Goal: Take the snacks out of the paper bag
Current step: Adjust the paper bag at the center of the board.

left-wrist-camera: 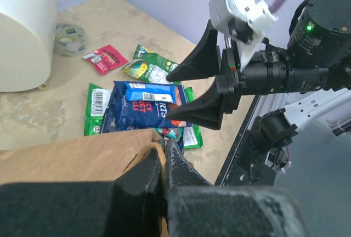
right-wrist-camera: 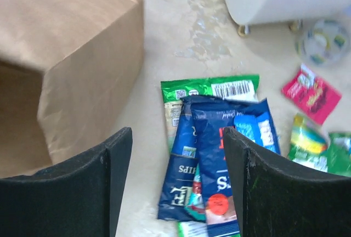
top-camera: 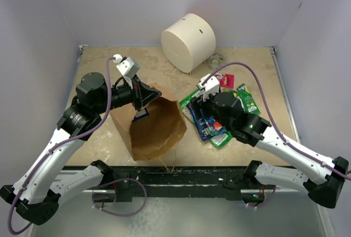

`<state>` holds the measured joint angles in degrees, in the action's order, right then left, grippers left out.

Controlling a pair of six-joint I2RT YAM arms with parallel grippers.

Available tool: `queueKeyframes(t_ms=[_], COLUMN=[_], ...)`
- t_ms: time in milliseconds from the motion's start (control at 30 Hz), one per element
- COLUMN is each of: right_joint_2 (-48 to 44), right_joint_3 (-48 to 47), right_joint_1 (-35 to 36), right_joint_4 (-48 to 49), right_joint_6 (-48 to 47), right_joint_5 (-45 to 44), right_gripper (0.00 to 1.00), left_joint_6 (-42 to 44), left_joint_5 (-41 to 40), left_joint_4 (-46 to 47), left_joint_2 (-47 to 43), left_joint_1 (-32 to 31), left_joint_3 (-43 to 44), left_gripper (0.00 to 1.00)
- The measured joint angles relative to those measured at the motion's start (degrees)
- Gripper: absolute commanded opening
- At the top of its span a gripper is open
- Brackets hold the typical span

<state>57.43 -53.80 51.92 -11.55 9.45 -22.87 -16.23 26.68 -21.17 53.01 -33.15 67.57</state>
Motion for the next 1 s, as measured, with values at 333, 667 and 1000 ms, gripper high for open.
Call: queueKeyframes(t_ms=[333, 667, 1000], right_joint_2=[-5.44, 13.55, 6.34], right_joint_3=[0.37, -3.54, -1.62], right_joint_1=[1.88, 16.24, 16.48], right_joint_4=[3.74, 16.63, 18.91], right_joint_6=[-35.78, -50.42, -52.19], right_joint_5=[33.90, 32.46, 20.26], right_gripper=[0.65, 0.66, 0.69], left_joint_6=[-2.69, -2.73, -0.66], left_joint_5=[-2.19, -5.11, -19.04], left_joint_4=[0.37, -1.66, -8.52], left_joint_2=[-3.96, -4.90, -4.96], left_joint_1=[0.00, 0.00, 0.00], left_joint_3=[0.00, 0.00, 4.48], left_gripper=[0.00, 0.00, 0.00])
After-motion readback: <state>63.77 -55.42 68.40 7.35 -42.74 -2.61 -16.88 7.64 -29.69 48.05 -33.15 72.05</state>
